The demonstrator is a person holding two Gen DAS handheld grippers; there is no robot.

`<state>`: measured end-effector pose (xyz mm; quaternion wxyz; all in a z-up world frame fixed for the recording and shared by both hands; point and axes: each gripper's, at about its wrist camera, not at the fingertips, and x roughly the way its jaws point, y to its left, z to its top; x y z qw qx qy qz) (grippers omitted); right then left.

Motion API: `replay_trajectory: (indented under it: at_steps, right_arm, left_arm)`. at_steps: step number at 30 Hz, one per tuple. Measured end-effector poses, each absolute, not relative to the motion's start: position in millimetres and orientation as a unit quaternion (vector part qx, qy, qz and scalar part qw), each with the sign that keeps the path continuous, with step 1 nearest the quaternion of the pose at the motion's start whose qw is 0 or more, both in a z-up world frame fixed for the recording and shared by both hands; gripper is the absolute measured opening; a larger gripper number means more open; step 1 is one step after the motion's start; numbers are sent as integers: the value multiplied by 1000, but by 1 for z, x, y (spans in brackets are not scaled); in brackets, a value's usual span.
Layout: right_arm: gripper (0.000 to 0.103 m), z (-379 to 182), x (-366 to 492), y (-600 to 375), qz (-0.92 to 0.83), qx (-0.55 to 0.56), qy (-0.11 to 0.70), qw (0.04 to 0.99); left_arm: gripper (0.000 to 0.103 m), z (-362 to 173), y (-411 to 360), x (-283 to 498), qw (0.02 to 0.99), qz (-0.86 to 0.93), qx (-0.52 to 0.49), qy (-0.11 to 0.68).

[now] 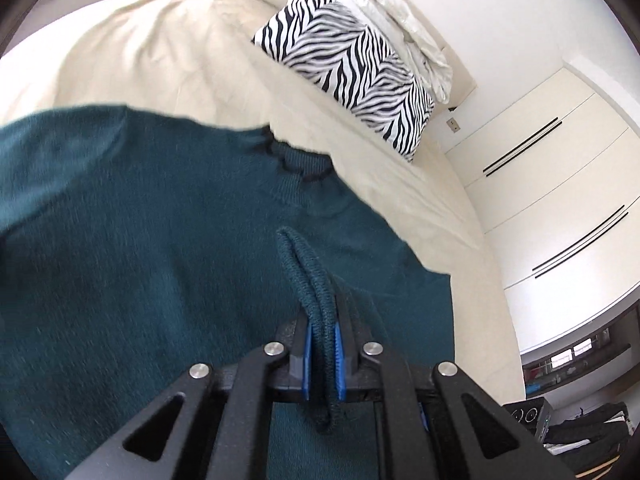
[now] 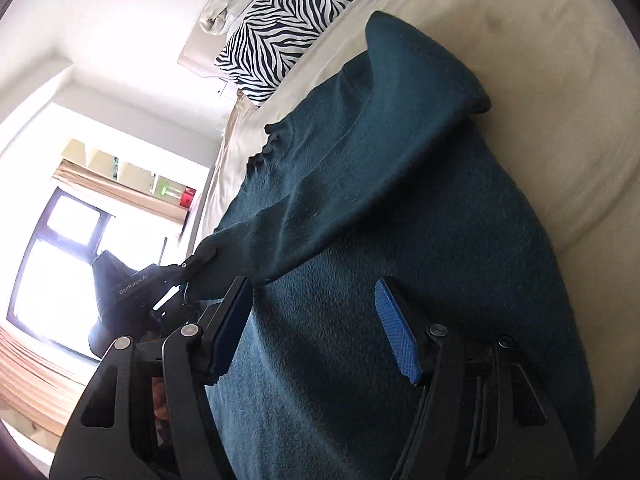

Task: Fold small clothes

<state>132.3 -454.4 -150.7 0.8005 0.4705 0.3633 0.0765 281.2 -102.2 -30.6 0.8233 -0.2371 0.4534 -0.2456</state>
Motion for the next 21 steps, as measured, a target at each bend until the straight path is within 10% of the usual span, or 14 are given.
replay_trajectory:
  at_steps: [21]
  right_arm:
    - [63,-170,191,-515,6,652,277,706]
  left_arm:
    - [10,-42,-40,332,876,-174,-241,380]
